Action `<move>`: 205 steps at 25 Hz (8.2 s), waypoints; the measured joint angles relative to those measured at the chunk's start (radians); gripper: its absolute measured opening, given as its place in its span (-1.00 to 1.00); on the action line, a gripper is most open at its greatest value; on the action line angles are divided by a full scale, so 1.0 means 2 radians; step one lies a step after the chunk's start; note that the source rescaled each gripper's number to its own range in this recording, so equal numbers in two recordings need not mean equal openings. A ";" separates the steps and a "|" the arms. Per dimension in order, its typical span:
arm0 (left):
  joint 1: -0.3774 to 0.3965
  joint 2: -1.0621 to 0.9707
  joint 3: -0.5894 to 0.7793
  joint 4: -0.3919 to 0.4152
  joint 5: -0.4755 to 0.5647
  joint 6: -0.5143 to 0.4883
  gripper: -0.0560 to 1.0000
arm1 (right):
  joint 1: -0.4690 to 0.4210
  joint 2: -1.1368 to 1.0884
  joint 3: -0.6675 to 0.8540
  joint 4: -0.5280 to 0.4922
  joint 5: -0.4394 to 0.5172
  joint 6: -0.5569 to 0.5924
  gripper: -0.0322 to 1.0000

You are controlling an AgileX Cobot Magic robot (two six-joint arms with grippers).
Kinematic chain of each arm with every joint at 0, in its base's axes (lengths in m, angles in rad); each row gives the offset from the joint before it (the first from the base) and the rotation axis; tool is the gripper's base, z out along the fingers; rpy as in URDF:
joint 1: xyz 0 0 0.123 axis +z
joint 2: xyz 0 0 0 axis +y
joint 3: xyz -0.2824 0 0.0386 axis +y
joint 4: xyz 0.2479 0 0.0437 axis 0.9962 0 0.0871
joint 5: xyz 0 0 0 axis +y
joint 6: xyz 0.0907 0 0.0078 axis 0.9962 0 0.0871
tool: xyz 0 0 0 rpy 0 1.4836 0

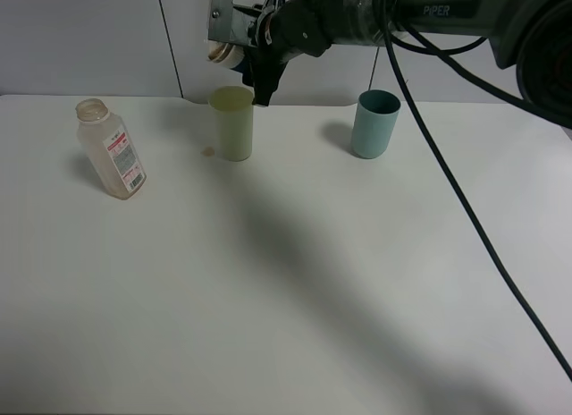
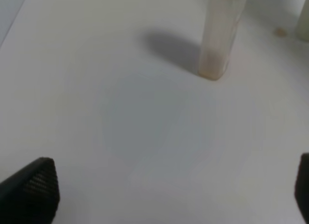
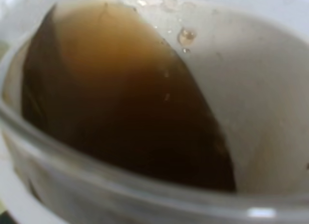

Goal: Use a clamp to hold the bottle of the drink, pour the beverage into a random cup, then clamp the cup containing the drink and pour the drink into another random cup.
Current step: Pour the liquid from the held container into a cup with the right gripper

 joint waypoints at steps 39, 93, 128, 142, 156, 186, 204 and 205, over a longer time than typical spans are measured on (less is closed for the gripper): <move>0.000 0.000 0.000 0.000 0.000 0.000 0.97 | 0.000 -0.016 0.000 -0.051 0.047 0.065 -0.94; 0.000 0.000 0.000 0.000 0.000 0.000 0.97 | 0.009 -0.070 0.084 -0.103 0.107 0.113 -0.94; 0.000 0.000 0.000 0.000 0.000 0.000 0.97 | 0.009 -0.070 0.084 -0.156 0.121 0.113 -0.94; 0.000 0.000 0.000 0.000 0.000 0.000 0.97 | 0.014 -0.070 0.084 -0.164 0.108 0.113 -0.94; 0.000 0.000 0.000 0.000 0.000 0.000 0.97 | 0.017 -0.070 0.084 -0.173 0.108 0.113 -0.94; 0.000 0.000 0.000 0.000 0.000 0.000 0.97 | 0.025 -0.070 0.084 -0.242 0.122 0.109 -0.94; 0.000 0.000 0.000 0.000 0.000 0.000 0.97 | 0.030 -0.071 0.084 -0.274 0.122 0.087 -0.94; 0.000 0.000 0.000 0.000 0.000 0.000 0.97 | 0.030 -0.071 0.084 -0.275 0.122 0.087 -0.94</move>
